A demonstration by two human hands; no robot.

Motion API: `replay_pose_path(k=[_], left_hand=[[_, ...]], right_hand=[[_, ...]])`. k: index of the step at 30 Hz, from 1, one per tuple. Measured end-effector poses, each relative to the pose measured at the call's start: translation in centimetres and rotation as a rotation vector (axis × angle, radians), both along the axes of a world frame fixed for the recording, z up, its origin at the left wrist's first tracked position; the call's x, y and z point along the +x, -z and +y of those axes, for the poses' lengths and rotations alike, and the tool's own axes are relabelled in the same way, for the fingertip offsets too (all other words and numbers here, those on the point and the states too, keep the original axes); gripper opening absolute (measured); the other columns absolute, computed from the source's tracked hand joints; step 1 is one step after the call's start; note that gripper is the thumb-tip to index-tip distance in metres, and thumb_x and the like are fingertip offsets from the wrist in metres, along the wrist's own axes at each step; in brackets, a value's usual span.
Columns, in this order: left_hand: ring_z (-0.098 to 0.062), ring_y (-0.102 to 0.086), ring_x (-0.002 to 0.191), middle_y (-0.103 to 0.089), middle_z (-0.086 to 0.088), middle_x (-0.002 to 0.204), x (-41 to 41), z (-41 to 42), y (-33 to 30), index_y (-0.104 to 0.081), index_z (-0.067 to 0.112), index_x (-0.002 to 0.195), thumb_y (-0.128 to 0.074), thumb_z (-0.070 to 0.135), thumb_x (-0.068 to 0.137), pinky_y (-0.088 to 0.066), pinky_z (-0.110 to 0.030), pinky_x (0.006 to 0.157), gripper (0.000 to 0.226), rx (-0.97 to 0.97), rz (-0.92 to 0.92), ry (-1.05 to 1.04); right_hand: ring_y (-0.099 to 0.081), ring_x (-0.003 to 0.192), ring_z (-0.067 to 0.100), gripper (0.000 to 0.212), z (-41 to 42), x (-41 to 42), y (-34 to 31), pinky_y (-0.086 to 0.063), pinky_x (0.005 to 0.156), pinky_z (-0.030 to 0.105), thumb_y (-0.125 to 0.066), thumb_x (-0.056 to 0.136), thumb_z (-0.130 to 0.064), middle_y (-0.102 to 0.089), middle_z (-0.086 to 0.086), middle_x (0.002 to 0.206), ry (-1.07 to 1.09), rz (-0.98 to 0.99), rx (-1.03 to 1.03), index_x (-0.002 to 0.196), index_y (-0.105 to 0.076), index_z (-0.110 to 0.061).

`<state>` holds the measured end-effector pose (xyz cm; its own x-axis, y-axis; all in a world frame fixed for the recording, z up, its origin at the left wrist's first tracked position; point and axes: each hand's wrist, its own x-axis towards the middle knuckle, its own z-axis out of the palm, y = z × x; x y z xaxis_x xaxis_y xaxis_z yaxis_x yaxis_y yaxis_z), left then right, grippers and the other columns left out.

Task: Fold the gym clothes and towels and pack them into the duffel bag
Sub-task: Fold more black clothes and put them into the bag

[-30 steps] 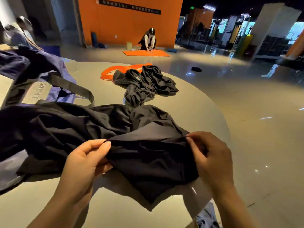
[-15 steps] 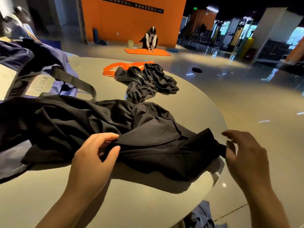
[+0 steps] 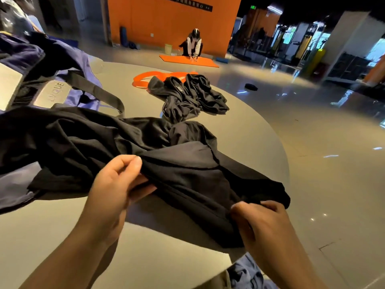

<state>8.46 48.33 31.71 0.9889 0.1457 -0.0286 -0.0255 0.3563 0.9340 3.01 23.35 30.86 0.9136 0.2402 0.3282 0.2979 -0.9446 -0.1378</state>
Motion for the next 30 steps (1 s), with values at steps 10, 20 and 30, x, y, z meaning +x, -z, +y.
replay_pose_path(k=[10,20,30], left_hand=[[-0.010,-0.068,0.070,-0.071,-0.001,0.079,0.2,0.7,-0.1,-0.064,0.015,0.087,-0.057,0.022,0.090,-0.057,-0.026,0.055,0.011,-0.081,0.133,-0.026],[-0.011,-0.070,0.075,-0.072,-0.005,0.084,-1.0,4.3,-1.0,-0.066,0.012,0.085,-0.052,0.025,0.093,-0.056,-0.020,0.059,0.021,-0.224,0.083,-0.032],[-0.020,-0.060,0.084,-0.060,0.002,0.093,-2.6,4.2,-0.5,-0.068,0.016,0.090,-0.064,0.019,0.088,-0.048,-0.034,0.073,0.004,1.204,-0.462,-0.456]], right_hand=[[-0.059,0.091,0.016,0.035,1.7,6.6,-4.1,-0.052,0.085,0.042,-0.064,0.085,-0.042,-0.057,-0.005,0.117,0.057,0.017,0.128,0.117,-0.061,-0.028],[-0.062,0.087,0.017,0.018,4.0,12.1,-8.0,-0.049,0.077,0.030,-0.052,0.095,-0.009,-0.066,0.005,0.089,-0.124,0.256,0.642,0.086,-0.066,-0.017],[-0.056,0.076,0.005,0.007,4.7,13.6,-4.3,-0.050,0.070,0.021,-0.061,0.092,-0.026,-0.062,-0.005,0.092,0.037,0.177,0.493,0.096,-0.064,-0.022]])
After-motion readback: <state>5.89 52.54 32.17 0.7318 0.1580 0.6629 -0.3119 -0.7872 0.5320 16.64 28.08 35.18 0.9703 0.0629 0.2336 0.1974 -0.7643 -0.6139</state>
